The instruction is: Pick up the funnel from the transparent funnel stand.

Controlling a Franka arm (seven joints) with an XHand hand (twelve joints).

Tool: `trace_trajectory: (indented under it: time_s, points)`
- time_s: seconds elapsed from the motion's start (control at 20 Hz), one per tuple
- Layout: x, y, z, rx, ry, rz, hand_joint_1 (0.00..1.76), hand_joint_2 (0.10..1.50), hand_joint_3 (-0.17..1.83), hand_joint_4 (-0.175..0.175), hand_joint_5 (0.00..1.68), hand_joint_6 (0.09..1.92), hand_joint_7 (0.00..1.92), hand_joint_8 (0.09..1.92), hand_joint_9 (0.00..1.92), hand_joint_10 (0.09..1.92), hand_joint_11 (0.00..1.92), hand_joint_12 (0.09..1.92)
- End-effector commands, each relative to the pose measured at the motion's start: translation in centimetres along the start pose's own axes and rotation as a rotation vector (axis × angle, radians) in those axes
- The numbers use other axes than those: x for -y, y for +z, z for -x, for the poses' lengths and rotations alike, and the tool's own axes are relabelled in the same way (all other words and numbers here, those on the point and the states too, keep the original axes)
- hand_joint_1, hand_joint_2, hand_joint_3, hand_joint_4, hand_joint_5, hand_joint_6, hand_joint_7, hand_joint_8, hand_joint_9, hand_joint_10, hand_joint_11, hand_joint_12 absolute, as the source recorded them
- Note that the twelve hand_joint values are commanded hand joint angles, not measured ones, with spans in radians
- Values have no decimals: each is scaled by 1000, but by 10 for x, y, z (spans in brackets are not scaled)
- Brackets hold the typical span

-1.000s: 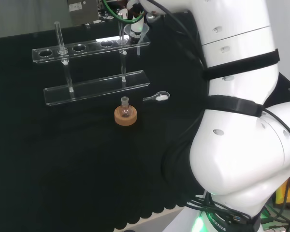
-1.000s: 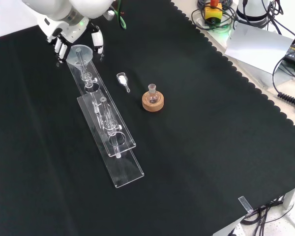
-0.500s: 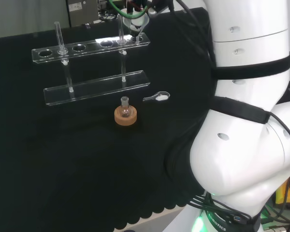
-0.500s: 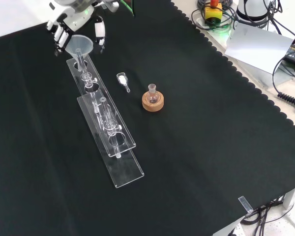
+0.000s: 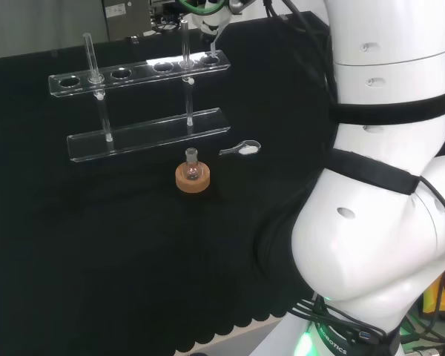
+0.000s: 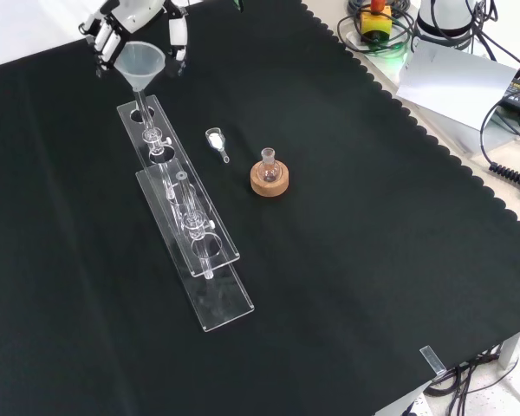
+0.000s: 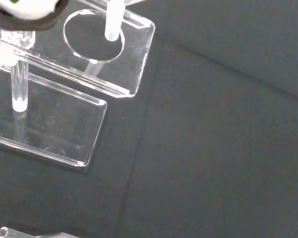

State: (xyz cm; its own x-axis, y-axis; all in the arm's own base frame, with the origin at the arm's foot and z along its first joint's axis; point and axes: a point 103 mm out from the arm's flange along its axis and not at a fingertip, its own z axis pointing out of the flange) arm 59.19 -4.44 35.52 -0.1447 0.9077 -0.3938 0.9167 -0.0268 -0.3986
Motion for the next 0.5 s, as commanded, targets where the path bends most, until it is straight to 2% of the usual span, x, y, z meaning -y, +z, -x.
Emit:
trace_trajectory:
  time_s: [0.05,0.25,0.5]
  points:
    - [45,-13,9,4,29,-4,777,703,516,7,512,478,569,708,1098,530,446,1307]
    - [75,-17,9,-4,40,15,775,704,518,4,499,478,567,707,1099,530,446,1305]
    - [107,-11,5,-6,49,9,772,706,522,4,496,484,566,707,1100,531,445,1305]
